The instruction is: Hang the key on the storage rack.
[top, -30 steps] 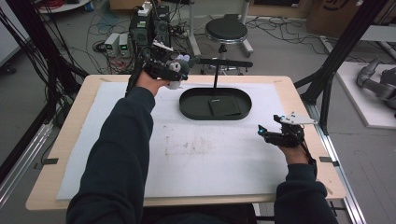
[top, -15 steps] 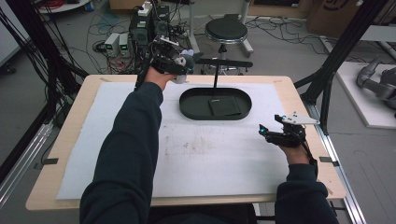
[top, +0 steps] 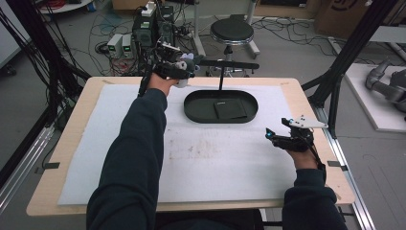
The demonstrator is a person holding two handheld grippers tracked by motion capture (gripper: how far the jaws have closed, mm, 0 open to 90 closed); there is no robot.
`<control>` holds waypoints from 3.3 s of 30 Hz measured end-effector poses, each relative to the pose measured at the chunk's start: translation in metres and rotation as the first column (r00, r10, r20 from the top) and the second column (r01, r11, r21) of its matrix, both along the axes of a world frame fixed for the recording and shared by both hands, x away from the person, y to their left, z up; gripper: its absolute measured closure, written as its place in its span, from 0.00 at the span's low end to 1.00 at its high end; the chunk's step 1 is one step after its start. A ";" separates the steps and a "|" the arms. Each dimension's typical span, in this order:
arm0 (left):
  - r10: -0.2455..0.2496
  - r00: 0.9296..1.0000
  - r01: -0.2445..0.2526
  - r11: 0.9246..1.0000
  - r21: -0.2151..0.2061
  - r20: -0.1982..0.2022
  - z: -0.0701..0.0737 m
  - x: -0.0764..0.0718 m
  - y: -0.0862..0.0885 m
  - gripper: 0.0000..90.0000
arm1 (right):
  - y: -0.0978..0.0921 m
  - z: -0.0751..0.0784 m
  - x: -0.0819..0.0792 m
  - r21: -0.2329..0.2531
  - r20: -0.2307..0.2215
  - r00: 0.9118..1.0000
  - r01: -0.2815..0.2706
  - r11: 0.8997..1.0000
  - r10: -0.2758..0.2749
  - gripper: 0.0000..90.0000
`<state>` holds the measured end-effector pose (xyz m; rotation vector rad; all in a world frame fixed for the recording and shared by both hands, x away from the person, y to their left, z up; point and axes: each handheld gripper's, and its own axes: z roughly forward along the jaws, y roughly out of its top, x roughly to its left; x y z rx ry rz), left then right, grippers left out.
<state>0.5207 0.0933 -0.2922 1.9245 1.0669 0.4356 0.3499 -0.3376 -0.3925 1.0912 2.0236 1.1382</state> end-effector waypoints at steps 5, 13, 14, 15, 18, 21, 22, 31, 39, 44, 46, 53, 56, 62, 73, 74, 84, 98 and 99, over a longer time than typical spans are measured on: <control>0.024 1.000 -0.025 0.999 0.027 0.009 -0.014 -0.004 0.006 0.40 | 0.001 0.000 0.000 -0.001 -0.003 1.000 0.000 1.000 0.000 0.27; 0.023 1.000 -0.025 0.990 0.138 0.015 -0.036 -0.008 0.002 0.40 | 0.002 -0.001 0.001 -0.011 -0.006 1.000 -0.006 1.000 0.006 0.27; 0.026 1.000 -0.028 0.989 0.148 0.017 -0.037 -0.008 -0.001 0.40 | 0.002 -0.001 0.001 -0.008 -0.006 1.000 -0.006 1.000 0.006 0.27; 0.024 1.000 -0.026 0.986 0.166 0.014 -0.039 -0.007 -0.004 0.40 | 0.002 -0.001 0.001 -0.009 -0.006 1.000 -0.004 1.000 0.004 0.27; 0.013 1.000 -0.016 0.979 0.201 0.015 -0.045 -0.004 -0.012 0.40 | 0.002 -0.001 0.000 -0.006 -0.008 1.000 -0.005 1.000 0.005 0.27; 0.003 1.000 -0.005 0.976 0.216 0.010 -0.052 -0.002 -0.021 0.40 | 0.001 -0.001 0.000 -0.007 -0.006 1.000 -0.006 1.000 0.006 0.27; 0.002 1.000 -0.004 0.976 0.216 0.009 -0.053 -0.001 -0.023 0.40 | 0.001 0.000 0.000 -0.004 -0.010 1.000 -0.004 1.000 0.004 0.27; 0.047 0.999 -0.045 0.975 0.218 -0.002 -0.063 0.005 -0.031 0.34 | -0.002 0.000 -0.001 0.007 -0.010 1.000 0.001 1.000 -0.001 0.27; 0.049 0.998 -0.044 0.982 0.184 -0.026 -0.071 0.002 -0.025 0.31 | -0.002 0.000 -0.002 0.005 -0.008 1.000 0.000 1.000 0.000 0.27; 0.059 0.998 -0.053 0.985 0.164 -0.034 -0.075 -0.002 -0.016 0.26 | -0.001 0.000 -0.002 -0.002 -0.003 1.000 -0.005 1.000 0.005 0.27; 0.067 0.997 -0.061 0.987 0.147 -0.036 -0.076 -0.005 -0.011 0.26 | -0.001 0.000 -0.002 -0.003 -0.002 1.000 -0.004 1.000 0.004 0.27; 0.092 0.996 -0.092 0.995 0.031 0.000 -0.076 -0.035 0.018 0.26 | 0.000 -0.001 -0.001 0.000 -0.009 1.000 -0.007 1.000 0.007 0.27; 0.072 0.996 -0.071 0.997 -0.021 0.053 -0.076 -0.058 0.033 0.26 | 0.001 -0.001 -0.002 -0.006 -0.007 1.000 -0.014 1.000 0.013 0.27; 0.068 0.972 -0.044 0.993 -0.107 0.225 -0.072 -0.117 0.076 0.25 | 0.003 -0.001 -0.003 -0.022 -0.005 1.000 -0.031 0.999 0.031 0.27; 0.129 0.930 -0.069 0.981 -0.182 0.345 -0.088 -0.178 0.133 0.23 | 0.007 -0.005 -0.002 -0.036 -0.015 0.998 -0.066 0.997 0.065 0.24; 0.131 0.928 -0.070 0.981 -0.182 0.348 -0.090 -0.181 0.135 0.23 | 0.007 -0.005 -0.001 -0.033 -0.015 0.998 -0.066 0.997 0.066 0.24; 0.149 0.927 -0.094 0.981 -0.171 0.345 -0.110 -0.197 0.146 0.23 | 0.006 -0.005 -0.001 -0.031 -0.017 0.998 -0.056 0.998 0.055 0.24; 0.135 0.932 -0.086 0.984 -0.157 0.338 -0.113 -0.200 0.142 0.24 | 0.006 -0.006 -0.004 -0.058 -0.009 1.000 -0.023 0.998 0.023 0.24; 0.132 0.933 -0.085 0.985 -0.150 0.335 -0.114 -0.199 0.142 0.24 | 0.006 -0.006 -0.004 -0.062 -0.011 1.000 -0.024 0.998 0.023 0.24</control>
